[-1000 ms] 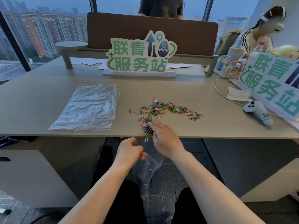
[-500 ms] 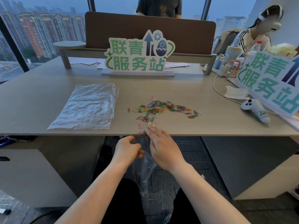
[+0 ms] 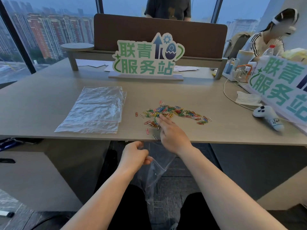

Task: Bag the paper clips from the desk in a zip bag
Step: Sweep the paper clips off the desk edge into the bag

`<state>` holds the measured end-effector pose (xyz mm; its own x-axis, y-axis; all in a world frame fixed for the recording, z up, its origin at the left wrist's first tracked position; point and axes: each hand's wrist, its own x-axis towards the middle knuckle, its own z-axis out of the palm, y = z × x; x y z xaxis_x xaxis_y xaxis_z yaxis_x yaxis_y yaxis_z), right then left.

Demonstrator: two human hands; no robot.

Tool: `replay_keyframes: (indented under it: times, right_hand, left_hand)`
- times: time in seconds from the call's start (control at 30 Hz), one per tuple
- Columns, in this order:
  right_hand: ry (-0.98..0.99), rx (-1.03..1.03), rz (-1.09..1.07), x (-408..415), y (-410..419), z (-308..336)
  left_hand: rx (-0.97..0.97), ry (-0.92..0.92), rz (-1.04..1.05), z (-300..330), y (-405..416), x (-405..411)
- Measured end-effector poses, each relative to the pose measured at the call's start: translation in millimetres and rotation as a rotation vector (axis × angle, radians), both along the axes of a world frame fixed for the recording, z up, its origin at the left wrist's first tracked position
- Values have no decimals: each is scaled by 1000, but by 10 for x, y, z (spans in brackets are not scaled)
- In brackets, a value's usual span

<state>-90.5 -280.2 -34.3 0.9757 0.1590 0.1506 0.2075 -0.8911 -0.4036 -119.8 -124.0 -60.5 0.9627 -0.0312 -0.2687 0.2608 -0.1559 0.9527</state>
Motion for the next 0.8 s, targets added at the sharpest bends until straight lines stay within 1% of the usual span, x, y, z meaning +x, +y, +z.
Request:
replay_keyframes:
  times: [0.1,0.23,0.33,0.6,0.8]
  right_hand:
    - [62,-59,-22,203,12,-12]
    - [145,-63,-91,381,10,-14]
    - [179,-87,-83,427,24,-35]
    - [98,-85,2,224,82,-66]
    - [63,-82,33,-21,165,-113]
  left_hand:
    - [-5,3,8,21,8,-10]
    - [-14,11,13,54,19,-20]
    - [-2,11,12,44,26,-4]
    - [22,-3,-2,18,44,6]
    - [-9,-14,9,72,61,-37]
